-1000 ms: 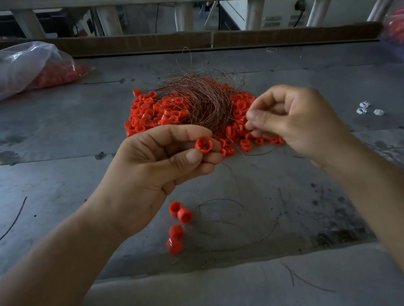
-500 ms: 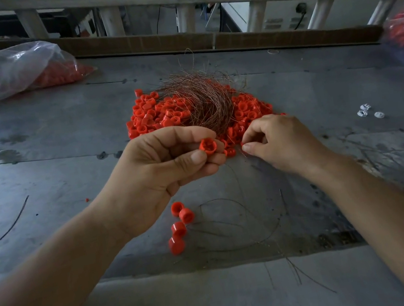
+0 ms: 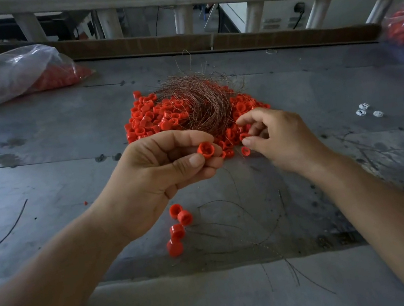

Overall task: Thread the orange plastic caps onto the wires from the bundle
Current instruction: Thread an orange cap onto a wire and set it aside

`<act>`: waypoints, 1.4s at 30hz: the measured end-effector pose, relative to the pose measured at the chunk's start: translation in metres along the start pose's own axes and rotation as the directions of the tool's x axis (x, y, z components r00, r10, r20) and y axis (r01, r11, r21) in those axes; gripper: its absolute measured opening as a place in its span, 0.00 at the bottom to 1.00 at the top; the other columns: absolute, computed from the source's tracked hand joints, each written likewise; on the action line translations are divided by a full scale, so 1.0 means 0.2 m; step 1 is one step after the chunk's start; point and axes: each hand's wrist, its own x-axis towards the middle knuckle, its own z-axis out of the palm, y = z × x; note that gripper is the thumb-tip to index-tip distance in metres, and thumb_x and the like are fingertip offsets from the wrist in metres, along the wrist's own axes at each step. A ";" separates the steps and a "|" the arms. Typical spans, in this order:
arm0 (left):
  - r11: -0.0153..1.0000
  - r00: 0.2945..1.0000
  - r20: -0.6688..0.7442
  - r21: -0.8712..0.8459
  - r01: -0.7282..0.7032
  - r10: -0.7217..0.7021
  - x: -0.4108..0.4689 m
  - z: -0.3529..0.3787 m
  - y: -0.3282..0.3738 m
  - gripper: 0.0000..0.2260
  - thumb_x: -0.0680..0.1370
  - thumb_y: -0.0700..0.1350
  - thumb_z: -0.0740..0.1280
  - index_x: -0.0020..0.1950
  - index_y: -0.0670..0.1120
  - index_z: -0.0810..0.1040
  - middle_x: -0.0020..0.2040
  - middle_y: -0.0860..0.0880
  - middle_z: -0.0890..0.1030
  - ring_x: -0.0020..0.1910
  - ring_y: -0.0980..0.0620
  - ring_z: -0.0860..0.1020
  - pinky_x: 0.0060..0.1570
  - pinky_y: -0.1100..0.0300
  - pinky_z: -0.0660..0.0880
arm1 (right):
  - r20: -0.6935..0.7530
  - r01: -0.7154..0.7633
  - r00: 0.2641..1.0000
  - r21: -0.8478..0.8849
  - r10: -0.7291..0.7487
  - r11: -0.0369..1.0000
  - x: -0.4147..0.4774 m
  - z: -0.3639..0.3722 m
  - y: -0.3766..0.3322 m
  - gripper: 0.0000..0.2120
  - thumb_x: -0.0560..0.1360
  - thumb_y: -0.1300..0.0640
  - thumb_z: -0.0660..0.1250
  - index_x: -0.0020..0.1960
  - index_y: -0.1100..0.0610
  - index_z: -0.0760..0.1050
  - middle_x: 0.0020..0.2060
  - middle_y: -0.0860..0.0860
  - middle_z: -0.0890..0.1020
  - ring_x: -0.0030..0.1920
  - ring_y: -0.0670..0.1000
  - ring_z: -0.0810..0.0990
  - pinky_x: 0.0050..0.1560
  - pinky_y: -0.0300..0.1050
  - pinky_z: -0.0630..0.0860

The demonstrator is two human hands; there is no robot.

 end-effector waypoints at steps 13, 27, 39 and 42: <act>0.999 1.000 0.012 0.044 -0.003 0.002 0.00 -0.01 -0.01 0.11 0.64 0.39 0.69 0.44 0.46 0.84 0.41 0.45 0.84 0.41 0.51 0.83 0.40 0.65 0.78 | 0.327 -0.311 0.943 0.808 0.058 0.500 -0.05 -0.11 -0.14 0.10 0.75 0.66 0.60 0.44 0.56 0.77 0.29 0.49 0.81 0.29 0.44 0.79 0.30 0.36 0.75; 0.994 0.999 -0.040 0.109 0.007 -0.003 0.00 0.00 -0.01 0.11 0.65 0.36 0.66 0.43 0.46 0.85 0.40 0.46 0.84 0.41 0.52 0.83 0.39 0.66 0.78 | 0.347 -0.297 0.937 0.835 -0.025 0.464 -0.07 -0.07 -0.17 0.07 0.71 0.64 0.62 0.42 0.56 0.78 0.30 0.50 0.81 0.30 0.45 0.80 0.29 0.34 0.74; 0.993 0.998 -0.068 0.118 0.007 0.001 0.00 0.01 -0.01 0.12 0.65 0.36 0.66 0.43 0.46 0.85 0.40 0.46 0.84 0.40 0.52 0.83 0.39 0.65 0.78 | 0.314 -0.241 0.948 0.816 -0.053 0.525 -0.09 -0.06 -0.19 0.10 0.64 0.57 0.67 0.44 0.57 0.77 0.31 0.50 0.82 0.32 0.44 0.80 0.31 0.34 0.74; 0.991 0.995 -0.103 0.137 0.005 0.010 0.01 0.01 -0.02 0.12 0.64 0.37 0.66 0.43 0.47 0.85 0.40 0.46 0.84 0.40 0.52 0.83 0.39 0.65 0.78 | 0.213 -0.104 0.972 0.757 -0.094 0.645 -0.10 -0.05 -0.20 0.10 0.63 0.55 0.68 0.44 0.53 0.78 0.32 0.47 0.81 0.35 0.44 0.80 0.35 0.33 0.75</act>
